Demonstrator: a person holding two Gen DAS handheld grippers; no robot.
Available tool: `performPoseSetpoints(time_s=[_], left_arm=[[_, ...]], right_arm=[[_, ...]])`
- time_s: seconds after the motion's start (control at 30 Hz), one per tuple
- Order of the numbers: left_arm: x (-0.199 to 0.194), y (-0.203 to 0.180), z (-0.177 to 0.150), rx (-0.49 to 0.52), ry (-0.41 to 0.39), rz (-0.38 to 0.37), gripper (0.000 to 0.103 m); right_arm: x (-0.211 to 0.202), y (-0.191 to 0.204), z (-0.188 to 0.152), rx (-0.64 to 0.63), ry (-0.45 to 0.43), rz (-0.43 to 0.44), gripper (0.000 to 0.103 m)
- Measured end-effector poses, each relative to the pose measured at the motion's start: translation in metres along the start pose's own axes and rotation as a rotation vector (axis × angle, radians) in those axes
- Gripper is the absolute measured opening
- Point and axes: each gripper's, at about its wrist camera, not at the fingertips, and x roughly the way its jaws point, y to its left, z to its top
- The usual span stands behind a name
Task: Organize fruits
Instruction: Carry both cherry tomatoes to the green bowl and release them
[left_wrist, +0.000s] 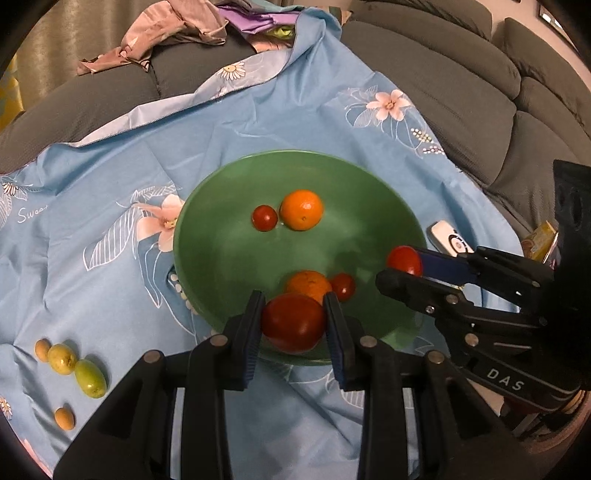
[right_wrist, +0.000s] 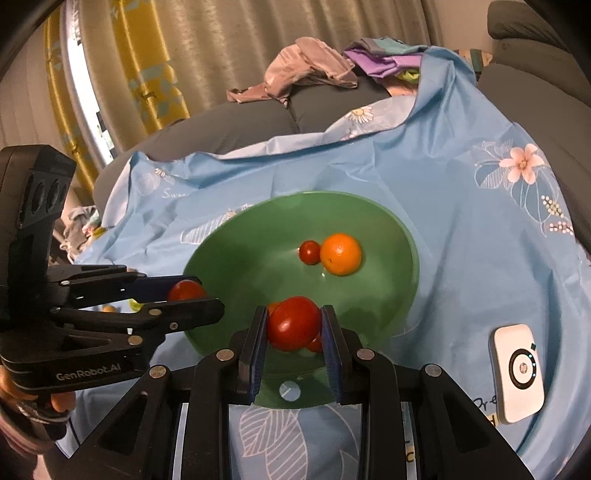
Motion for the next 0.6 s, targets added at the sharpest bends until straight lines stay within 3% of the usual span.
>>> performPoseSetpoints(time_s=[0.1,0.27,0.6], left_arm=[[0.003,0.002,-0.001,0.000,0.007,0.006,0.032],[-0.002,0.004,-0.004,-0.016,-0.008,0.018,0.057],[-0.042,0.017,-0.032,-0.065,-0.046,0.079,0.075]], right_arm=[[0.002,0.000,0.000,0.000,0.010,-0.006,0.030],[0.000,0.003,0.000,-0.004,0.015,-0.026,0.030],[-0.018,0.016,-0.004,-0.027,-0.001,-0.028,0.031]])
